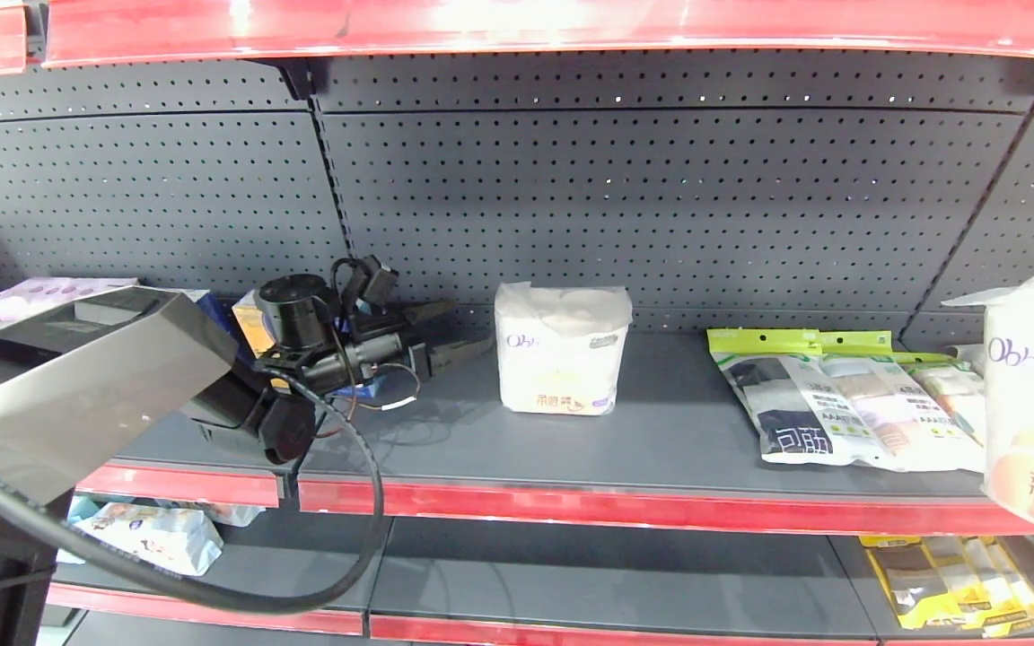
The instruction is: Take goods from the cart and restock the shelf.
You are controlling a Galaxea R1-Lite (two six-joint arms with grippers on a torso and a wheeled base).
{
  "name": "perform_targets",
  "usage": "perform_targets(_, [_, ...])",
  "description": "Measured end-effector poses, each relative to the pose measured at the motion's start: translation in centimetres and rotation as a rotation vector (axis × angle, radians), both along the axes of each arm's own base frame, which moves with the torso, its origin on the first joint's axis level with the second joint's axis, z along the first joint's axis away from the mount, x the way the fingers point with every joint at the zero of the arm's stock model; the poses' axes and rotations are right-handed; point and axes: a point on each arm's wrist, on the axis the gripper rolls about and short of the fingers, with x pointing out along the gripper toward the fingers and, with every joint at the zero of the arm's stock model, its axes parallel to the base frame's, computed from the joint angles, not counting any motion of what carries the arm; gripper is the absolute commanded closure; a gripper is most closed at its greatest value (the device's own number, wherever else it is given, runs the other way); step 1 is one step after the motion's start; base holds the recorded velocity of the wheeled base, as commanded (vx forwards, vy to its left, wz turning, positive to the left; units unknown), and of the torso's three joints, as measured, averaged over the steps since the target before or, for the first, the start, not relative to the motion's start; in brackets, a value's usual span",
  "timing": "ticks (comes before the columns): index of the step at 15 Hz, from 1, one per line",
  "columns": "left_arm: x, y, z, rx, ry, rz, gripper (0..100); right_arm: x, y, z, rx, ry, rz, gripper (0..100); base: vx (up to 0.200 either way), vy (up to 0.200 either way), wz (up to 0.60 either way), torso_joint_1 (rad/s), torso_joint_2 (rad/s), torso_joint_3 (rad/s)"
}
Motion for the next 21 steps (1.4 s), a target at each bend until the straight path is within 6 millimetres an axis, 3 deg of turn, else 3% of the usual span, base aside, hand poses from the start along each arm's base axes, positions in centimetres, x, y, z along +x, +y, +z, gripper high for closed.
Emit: perform_targets(21, [1.5,-0.8,-0.5,-0.028,0.008,-0.019,0,-0.6,0.2,-0.5,0.000,-0.003,-0.002,100,0.000,0.000,0.00,0.000,0.00,0.000])
